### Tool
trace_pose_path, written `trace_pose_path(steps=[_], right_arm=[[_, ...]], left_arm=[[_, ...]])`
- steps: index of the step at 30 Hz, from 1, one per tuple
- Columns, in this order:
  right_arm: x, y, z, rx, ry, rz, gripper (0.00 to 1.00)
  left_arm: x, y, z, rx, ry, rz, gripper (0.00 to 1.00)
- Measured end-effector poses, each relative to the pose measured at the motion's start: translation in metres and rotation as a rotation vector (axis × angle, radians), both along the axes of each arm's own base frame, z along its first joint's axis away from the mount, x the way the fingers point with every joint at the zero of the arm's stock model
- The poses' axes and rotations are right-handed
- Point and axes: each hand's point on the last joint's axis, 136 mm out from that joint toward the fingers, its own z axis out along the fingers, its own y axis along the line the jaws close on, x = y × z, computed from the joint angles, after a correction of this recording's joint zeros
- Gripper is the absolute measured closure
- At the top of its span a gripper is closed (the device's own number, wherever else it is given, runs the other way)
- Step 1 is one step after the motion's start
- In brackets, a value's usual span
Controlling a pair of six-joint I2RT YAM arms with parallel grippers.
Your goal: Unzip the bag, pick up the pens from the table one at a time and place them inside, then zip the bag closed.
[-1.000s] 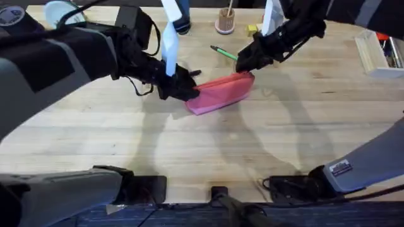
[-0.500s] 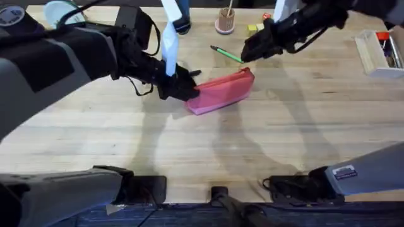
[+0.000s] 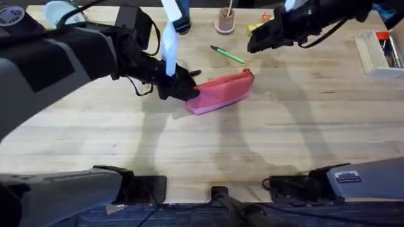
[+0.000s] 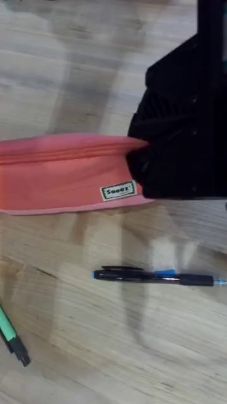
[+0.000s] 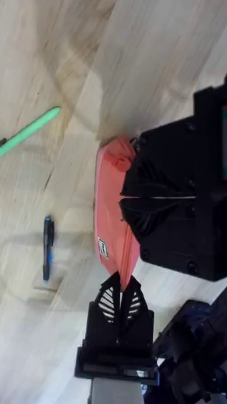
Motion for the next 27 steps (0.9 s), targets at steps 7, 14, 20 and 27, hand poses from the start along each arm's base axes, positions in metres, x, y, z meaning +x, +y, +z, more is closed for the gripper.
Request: trace_pose_path(steps=[7, 14, 20, 27], right_arm=[[-0.0001, -0.0007, 0.0007, -0.007, -0.009, 0.009, 0.14], [0.0001, -0.0011, 0.0005, -0.012, -0.014, 0.013, 0.005], [-0.0009, -0.0013, 0.0, -0.013, -0.008, 0.013, 0.005], [-0.0065, -0.0022, -0.0024, -0.017, 0.019, 0.013, 0.005]], left_arm=[[0.0, 0.0, 0.0, 0.0, 0.0, 0.0, 0.959], [0.0, 0.0, 0.0, 0.0, 0.0, 0.0, 0.959], [0.0, 0.0, 0.0, 0.0, 0.0, 0.0, 0.959], [0.0, 0.0, 0.0, 0.0, 0.0, 0.0, 0.959]])
